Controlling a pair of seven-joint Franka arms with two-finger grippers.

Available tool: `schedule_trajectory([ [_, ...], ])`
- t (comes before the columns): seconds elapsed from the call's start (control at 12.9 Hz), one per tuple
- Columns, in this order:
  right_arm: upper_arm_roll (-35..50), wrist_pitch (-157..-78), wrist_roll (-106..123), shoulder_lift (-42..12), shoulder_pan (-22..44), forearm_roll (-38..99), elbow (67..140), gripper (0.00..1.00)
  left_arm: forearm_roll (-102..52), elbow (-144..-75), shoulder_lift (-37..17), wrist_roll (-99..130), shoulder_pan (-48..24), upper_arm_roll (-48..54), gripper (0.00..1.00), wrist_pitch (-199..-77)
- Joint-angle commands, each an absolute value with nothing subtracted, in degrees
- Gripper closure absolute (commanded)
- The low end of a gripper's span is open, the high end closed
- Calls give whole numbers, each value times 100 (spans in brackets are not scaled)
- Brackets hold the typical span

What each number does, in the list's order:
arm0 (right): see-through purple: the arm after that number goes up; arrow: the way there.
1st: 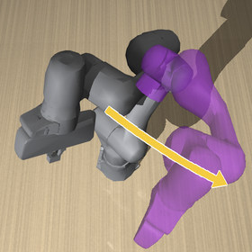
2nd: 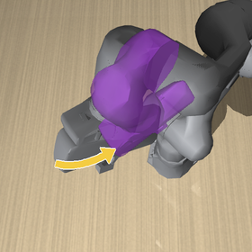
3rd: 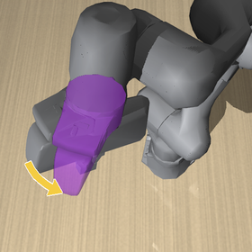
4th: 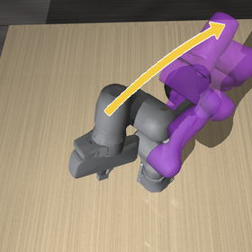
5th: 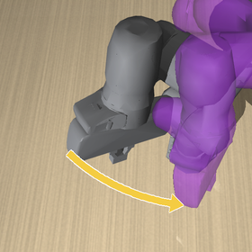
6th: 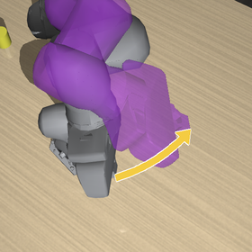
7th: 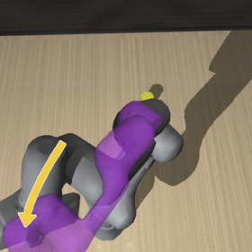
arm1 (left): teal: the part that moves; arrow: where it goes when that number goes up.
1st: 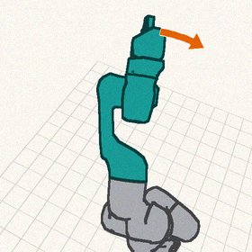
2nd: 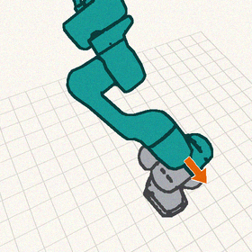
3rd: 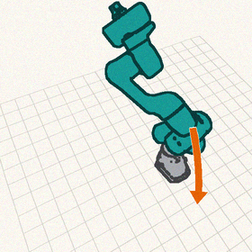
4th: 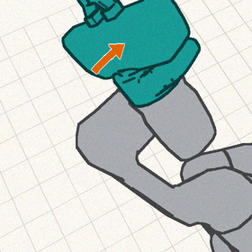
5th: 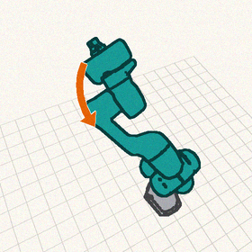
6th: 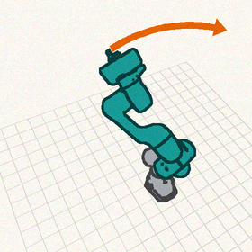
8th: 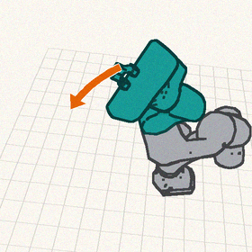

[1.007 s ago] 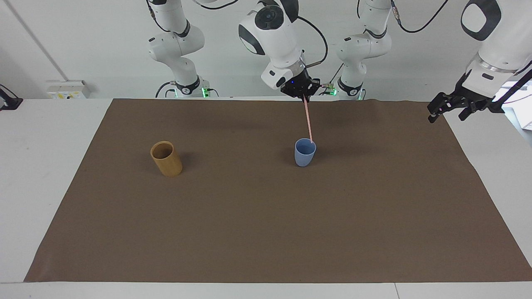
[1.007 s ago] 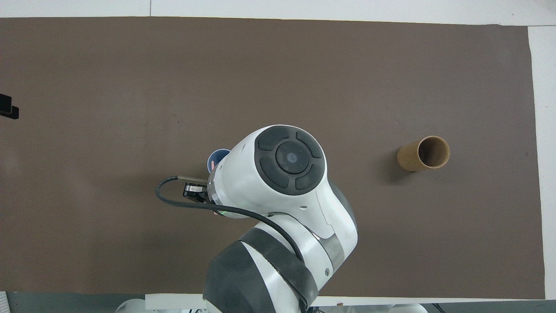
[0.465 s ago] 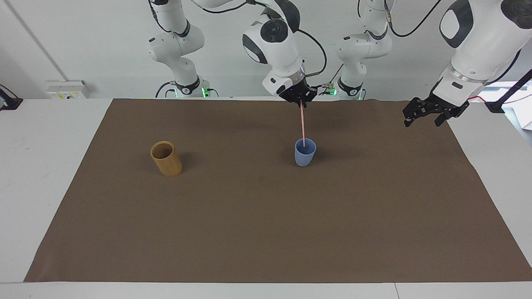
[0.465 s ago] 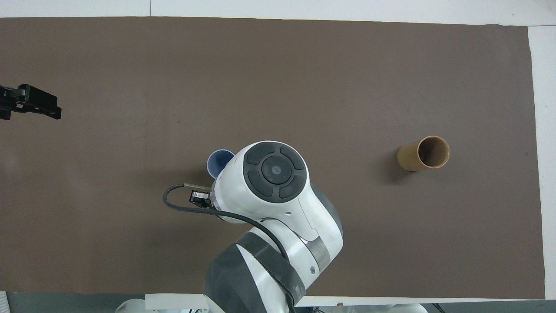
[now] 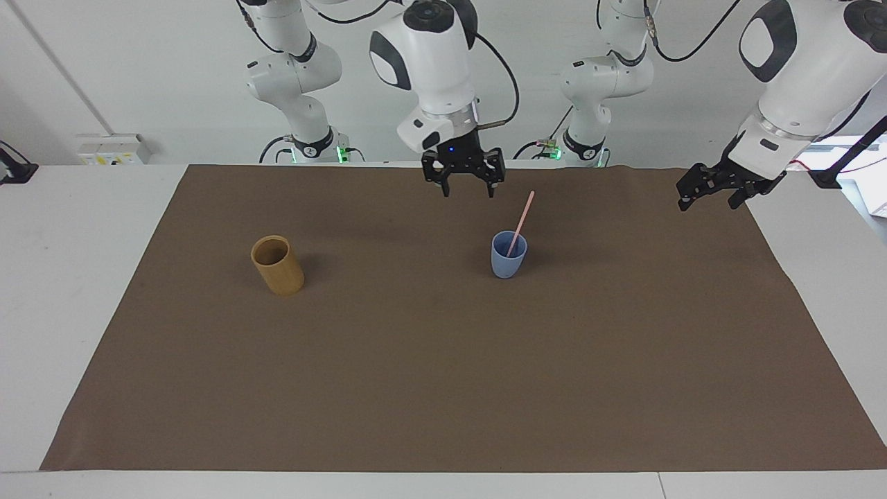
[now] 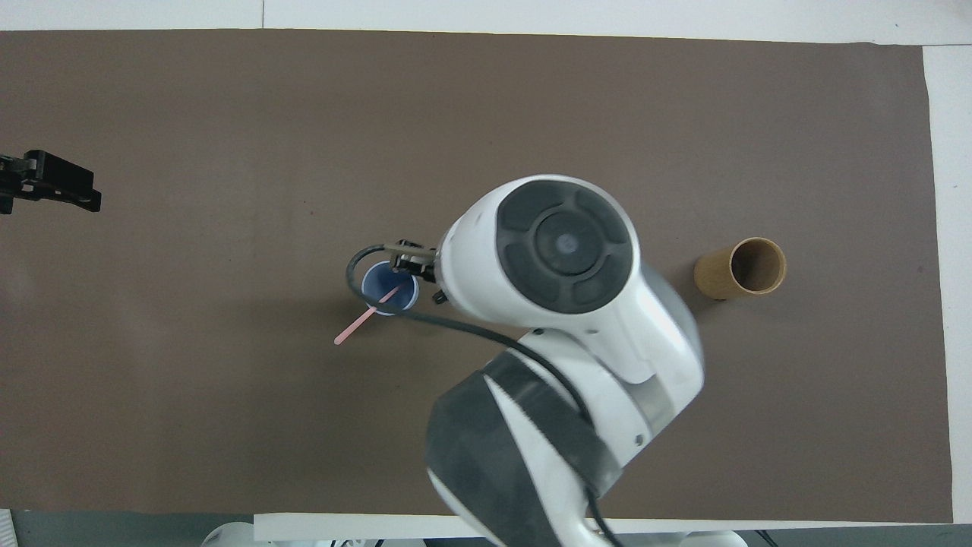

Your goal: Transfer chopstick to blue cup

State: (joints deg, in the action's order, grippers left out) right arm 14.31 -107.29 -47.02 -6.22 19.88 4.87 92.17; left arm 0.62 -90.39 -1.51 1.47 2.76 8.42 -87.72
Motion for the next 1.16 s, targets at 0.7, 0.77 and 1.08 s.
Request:
schedule_trajectory([
  [0.7,1415,-7594,-264,-114,-1125,-466,7926,0,44,-9097,-88,202,299,835,0,-8701],
  [0.77,1345,-7576,-264,-97,-994,-475,7928,0,44,-9097,-88,202,299,835,0,-8701],
  [1.08,389,-7532,-264,245,-291,-475,8226,0,44,-9097,-88,202,299,835,0,-8701],
])
